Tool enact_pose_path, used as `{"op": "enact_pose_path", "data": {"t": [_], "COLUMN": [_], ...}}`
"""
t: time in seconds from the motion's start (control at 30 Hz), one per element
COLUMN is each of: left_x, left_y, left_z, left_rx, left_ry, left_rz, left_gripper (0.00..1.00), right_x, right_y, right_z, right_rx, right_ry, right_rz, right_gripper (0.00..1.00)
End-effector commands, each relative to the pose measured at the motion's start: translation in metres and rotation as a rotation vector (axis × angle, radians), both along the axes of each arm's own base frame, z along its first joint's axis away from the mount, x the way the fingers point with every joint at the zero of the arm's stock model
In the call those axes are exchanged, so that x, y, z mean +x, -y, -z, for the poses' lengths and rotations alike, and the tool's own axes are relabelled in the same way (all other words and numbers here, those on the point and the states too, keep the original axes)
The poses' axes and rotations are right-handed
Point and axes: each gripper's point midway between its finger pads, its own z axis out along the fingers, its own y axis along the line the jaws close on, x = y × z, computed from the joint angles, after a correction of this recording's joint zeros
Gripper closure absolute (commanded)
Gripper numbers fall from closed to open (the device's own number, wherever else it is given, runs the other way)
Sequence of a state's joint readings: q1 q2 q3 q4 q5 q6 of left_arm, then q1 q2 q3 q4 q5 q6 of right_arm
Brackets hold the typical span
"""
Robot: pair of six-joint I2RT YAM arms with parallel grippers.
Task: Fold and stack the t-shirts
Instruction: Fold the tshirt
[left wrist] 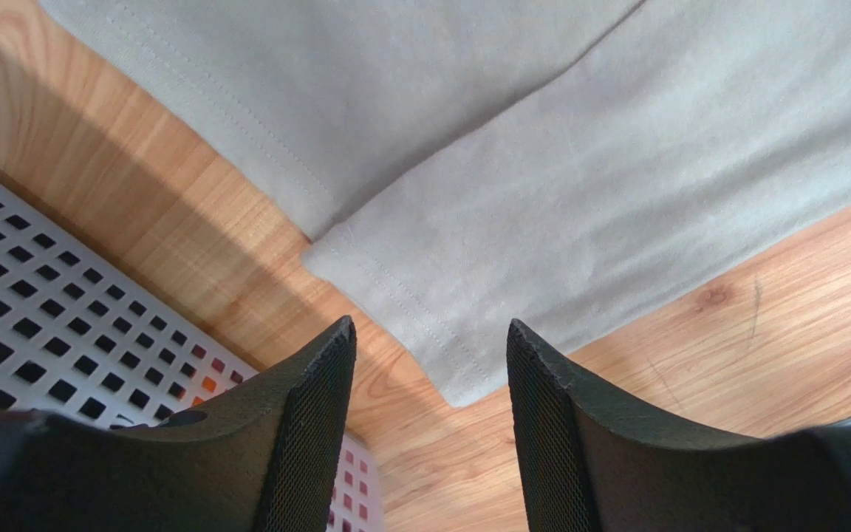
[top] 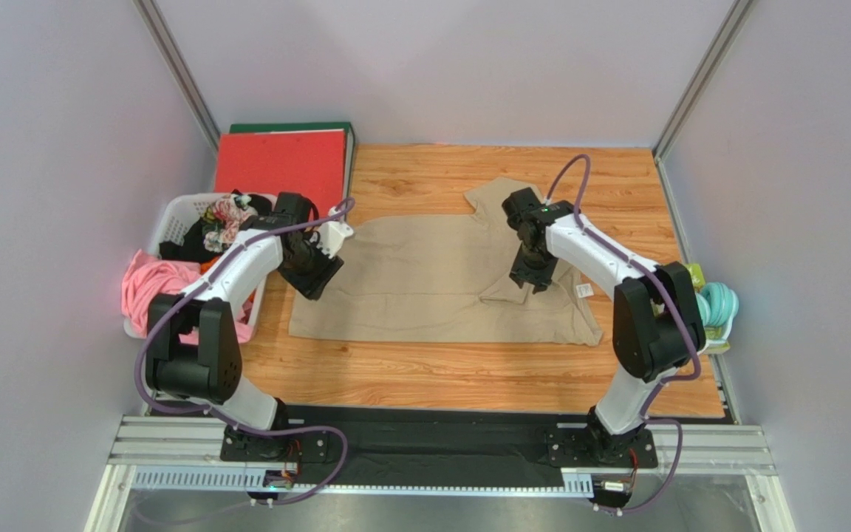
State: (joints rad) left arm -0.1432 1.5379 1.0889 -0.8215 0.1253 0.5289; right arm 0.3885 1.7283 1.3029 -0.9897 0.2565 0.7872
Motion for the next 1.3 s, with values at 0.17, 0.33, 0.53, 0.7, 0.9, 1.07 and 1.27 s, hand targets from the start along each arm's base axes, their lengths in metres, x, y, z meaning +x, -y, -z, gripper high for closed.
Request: {"op": "enact_pose_path", "data": {"t": [0.17, 0.33, 0.53, 0.7, 0.9, 1.07, 1.27], "left_x": [-0.003, 0.001, 0.003, 0.000, 0.000, -0.001, -0.003], "left_y": [-0.003, -0.005, -0.008, -0.010, -0.011, -0.011, -0.014], "left_z": [0.037, 0.048, 0.060, 0.065, 0.065, 0.065, 0.065], "left_rx": [0.021, 0.037, 0.056, 0.065, 0.067, 0.070, 0.083], "left_ry": [-0.086, -0.087, -0.100, -0.109, -0.107, -0.107, -0.105], "left_rz": [-0.040, -0.048, -0.061, -0.060, -0.060, -0.061, -0.053], "left_gripper": [0.41, 0.41, 0.42, 0.42, 0.42, 0.42, 0.43], "right_x": [-0.001, 0.001, 0.001, -0.001, -0.006, -0.005, 0.002], "right_y": [-0.021, -0.022, -0.020, -0.018, -0.017, -0.016, -0.019], "right_z": [0.025, 0.032, 0.041, 0.049, 0.048, 0.047, 0.042], "right_rx": [0.021, 0.014, 0.002, -0.005, 0.002, 0.000, 0.005], "right_ry": [-0.047, -0.053, -0.066, -0.081, -0.080, -0.073, -0.058], "right_rz": [-0.004, -0.008, -0.005, -0.005, -0.007, -0.002, -0.001], "right_gripper": [0.64, 0.64, 0.64, 0.60, 0.50, 0.65, 0.95]}}
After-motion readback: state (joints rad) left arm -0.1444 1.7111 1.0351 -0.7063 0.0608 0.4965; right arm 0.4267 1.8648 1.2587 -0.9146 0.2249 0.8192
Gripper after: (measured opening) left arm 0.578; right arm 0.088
